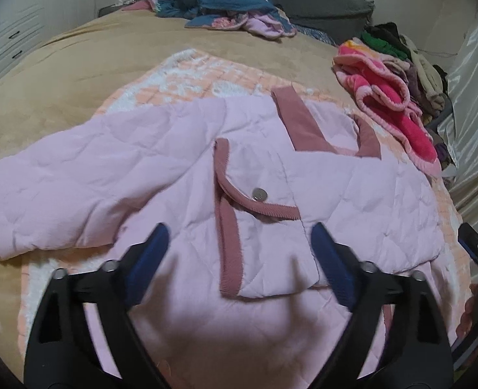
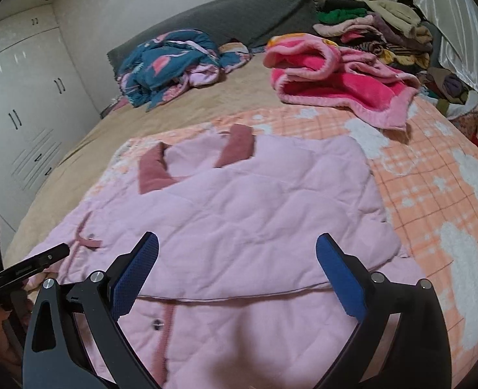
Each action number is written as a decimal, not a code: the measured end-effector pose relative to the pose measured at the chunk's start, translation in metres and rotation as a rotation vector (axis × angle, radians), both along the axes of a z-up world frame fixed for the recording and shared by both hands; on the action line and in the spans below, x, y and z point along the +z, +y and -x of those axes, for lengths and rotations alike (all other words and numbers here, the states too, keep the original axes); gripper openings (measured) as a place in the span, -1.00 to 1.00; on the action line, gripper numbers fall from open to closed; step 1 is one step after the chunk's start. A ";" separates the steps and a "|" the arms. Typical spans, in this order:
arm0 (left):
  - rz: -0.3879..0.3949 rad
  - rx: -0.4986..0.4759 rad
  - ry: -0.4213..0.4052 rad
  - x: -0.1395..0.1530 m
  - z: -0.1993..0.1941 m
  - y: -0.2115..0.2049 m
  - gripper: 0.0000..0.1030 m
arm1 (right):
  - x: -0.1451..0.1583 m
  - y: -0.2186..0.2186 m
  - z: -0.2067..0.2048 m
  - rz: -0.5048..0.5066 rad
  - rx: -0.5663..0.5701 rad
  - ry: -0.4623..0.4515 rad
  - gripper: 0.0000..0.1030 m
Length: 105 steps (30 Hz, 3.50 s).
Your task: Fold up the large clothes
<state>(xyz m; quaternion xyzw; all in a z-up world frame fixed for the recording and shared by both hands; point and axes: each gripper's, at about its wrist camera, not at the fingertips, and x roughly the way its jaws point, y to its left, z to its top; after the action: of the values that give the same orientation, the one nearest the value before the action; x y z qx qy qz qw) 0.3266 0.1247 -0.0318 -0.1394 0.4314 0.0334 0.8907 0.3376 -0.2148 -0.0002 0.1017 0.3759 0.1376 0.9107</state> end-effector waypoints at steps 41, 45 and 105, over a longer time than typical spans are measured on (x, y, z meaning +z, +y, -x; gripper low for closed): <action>0.051 0.390 -0.077 0.024 0.066 0.163 0.82 | 0.053 0.241 0.036 0.087 0.428 -0.134 0.89; 0.001 0.439 -0.071 0.024 0.072 0.178 0.82 | 0.056 0.269 0.036 0.093 0.476 -0.138 0.89; -0.023 0.902 -0.208 0.023 0.153 0.298 -0.77 | 0.013 0.225 0.037 -0.007 0.480 -0.011 0.89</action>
<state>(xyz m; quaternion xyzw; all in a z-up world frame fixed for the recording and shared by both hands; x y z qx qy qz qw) 0.1733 0.4228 -0.0086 -0.3059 0.2357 0.4080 0.8273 0.3005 0.0097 0.0129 0.0121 0.3840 0.3521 0.8535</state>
